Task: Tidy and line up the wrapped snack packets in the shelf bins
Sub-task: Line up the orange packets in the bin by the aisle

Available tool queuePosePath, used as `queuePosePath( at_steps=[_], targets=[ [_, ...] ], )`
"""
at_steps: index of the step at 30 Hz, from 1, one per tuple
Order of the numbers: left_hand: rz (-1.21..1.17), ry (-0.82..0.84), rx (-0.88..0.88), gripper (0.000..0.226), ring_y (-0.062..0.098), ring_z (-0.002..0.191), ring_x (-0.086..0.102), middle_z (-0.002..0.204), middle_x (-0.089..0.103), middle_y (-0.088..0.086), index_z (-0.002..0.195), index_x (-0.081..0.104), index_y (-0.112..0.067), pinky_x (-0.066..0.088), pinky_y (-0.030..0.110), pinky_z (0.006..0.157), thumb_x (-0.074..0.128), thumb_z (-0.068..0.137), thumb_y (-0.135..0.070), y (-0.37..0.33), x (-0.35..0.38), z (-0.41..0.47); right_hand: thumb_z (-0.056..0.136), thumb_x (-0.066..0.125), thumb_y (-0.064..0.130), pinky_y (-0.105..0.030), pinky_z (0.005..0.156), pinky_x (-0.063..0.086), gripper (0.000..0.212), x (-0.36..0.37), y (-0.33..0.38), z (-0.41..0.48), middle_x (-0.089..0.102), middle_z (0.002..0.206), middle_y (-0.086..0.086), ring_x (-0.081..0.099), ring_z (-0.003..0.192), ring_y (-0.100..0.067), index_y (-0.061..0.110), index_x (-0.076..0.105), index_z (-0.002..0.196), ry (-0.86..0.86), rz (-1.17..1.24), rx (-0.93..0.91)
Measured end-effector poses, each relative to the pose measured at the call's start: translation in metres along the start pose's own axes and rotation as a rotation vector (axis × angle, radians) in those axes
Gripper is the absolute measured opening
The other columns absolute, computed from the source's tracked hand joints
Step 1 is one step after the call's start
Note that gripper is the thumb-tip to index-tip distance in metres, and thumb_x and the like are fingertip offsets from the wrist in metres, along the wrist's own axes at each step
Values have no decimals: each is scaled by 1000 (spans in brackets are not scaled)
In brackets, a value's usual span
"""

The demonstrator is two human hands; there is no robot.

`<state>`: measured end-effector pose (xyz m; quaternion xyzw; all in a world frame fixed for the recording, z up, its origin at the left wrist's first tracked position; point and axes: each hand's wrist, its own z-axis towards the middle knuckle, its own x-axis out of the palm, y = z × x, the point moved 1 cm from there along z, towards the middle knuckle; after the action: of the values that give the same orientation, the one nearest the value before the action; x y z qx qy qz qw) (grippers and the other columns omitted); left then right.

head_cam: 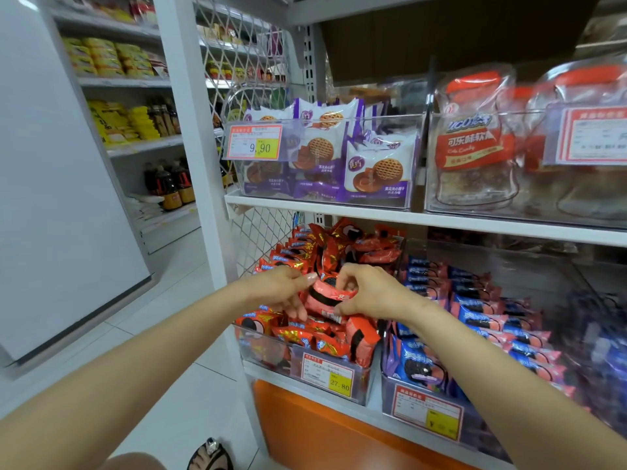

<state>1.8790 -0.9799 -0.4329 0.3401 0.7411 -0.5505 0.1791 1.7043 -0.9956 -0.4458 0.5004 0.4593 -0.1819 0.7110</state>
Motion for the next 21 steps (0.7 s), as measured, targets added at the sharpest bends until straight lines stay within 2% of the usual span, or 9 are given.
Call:
queuePosePath(
  at_steps=[3,6,8,11,13,15,16,18,21],
  targets=[
    [-418,106,-42,49,17,70,68,88,71,16,113,51,-10,55,21,61,36,93,-51,4,-8,-6,71,81,15,-17,62,35,33,0,3,-1,50,80,13,45,72,-5,21,52,85,-106,206,-151],
    [-717,133,-3,34,20,75,69,97,63,20,104,51,-11,58,25,64,50,90,-41,9,-10,-10,67,81,7,-18,75,43,35,-3,5,-3,56,95,9,53,89,-6,27,58,84,-68,262,-258],
    [-659,50,98,21,18,78,66,98,61,14,101,54,-11,57,26,67,64,84,-18,15,-10,-8,71,77,2,-20,82,45,34,-7,4,-3,61,104,7,56,98,-6,28,64,90,-44,358,-275],
    [-576,-47,223,33,23,90,62,103,62,13,106,55,-17,52,40,79,63,82,4,22,-13,-8,79,69,0,-25,90,47,34,-15,0,0,65,108,5,59,103,-10,29,64,96,-155,555,-205],
    [-537,-54,273,41,25,96,64,106,62,12,111,55,-22,51,45,85,63,82,6,22,-14,-11,81,69,9,-24,90,47,28,-15,-3,2,65,107,4,59,102,-12,30,63,99,-216,544,-123],
    [-500,-47,333,44,19,92,65,104,62,10,112,55,-23,54,35,82,62,81,8,19,-13,-13,82,71,19,-12,81,45,24,-9,-3,1,66,103,0,61,95,-10,28,63,103,-161,517,-70],
    [-483,-48,368,45,16,90,64,103,62,9,113,55,-22,55,28,79,62,81,9,18,-13,-14,82,71,22,-11,77,44,23,-5,-1,1,67,100,-2,62,91,-9,26,63,102,-128,524,-65],
    [-437,-41,413,46,11,89,63,102,61,6,116,54,-19,53,21,77,64,80,9,17,-14,-15,80,74,20,-16,75,46,18,-2,2,0,70,96,-3,65,86,-9,23,66,96,-129,552,-85],
    [-248,-55,426,37,11,92,64,104,64,2,108,59,-21,51,20,80,73,76,-8,11,-16,-19,77,76,17,-30,78,50,15,0,7,1,70,93,-8,64,84,-21,19,69,90,-198,558,-115]
  ],
)
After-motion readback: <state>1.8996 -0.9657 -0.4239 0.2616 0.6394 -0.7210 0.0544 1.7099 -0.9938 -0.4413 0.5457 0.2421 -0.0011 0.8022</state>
